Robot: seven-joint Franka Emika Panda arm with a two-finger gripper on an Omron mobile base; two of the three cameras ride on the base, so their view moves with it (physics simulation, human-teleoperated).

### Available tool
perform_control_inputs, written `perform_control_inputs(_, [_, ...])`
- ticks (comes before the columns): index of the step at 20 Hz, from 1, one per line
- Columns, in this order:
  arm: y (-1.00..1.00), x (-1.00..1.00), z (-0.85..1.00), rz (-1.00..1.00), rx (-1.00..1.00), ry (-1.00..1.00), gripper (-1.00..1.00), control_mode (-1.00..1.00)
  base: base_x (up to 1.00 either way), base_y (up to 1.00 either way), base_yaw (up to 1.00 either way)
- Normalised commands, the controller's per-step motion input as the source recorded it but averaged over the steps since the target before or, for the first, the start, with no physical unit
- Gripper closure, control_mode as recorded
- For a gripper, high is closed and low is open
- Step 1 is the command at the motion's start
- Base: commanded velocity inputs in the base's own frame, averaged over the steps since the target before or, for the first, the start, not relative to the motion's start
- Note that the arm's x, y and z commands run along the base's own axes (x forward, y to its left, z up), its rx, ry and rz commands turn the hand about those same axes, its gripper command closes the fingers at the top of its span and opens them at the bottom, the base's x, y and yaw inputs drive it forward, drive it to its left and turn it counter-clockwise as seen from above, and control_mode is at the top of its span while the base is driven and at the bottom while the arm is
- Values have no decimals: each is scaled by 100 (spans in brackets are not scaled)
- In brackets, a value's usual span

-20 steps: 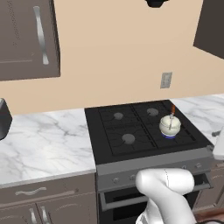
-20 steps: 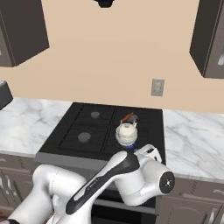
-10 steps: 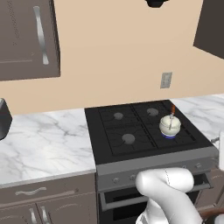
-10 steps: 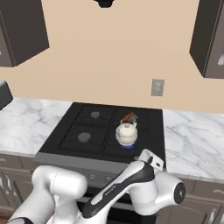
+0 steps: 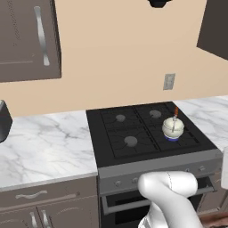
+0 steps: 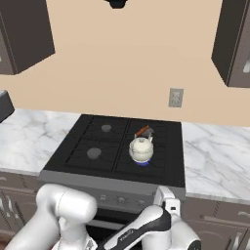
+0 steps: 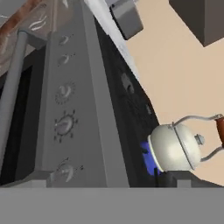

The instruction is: Lower the heat of the kettle.

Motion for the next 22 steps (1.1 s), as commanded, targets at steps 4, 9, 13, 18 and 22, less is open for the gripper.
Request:
perform_control_inputs(4, [-3,0,-46,0,-12,-19,-100,-100,0,0,0])
perform_control_inputs(9, [-17,3,-28,0,-2,-16,-100,-100,0,0,0])
perform_control_inputs(13, [-20,5,-32,4,0,-10,-100,-100,0,0,0])
perform_control_inputs(18, [-3,17,-23,1,0,-1,-100,-100,0,0,0])
perform_control_inputs(22, [-10,18,-2,0,0,0,-100,-100,0,0,0])
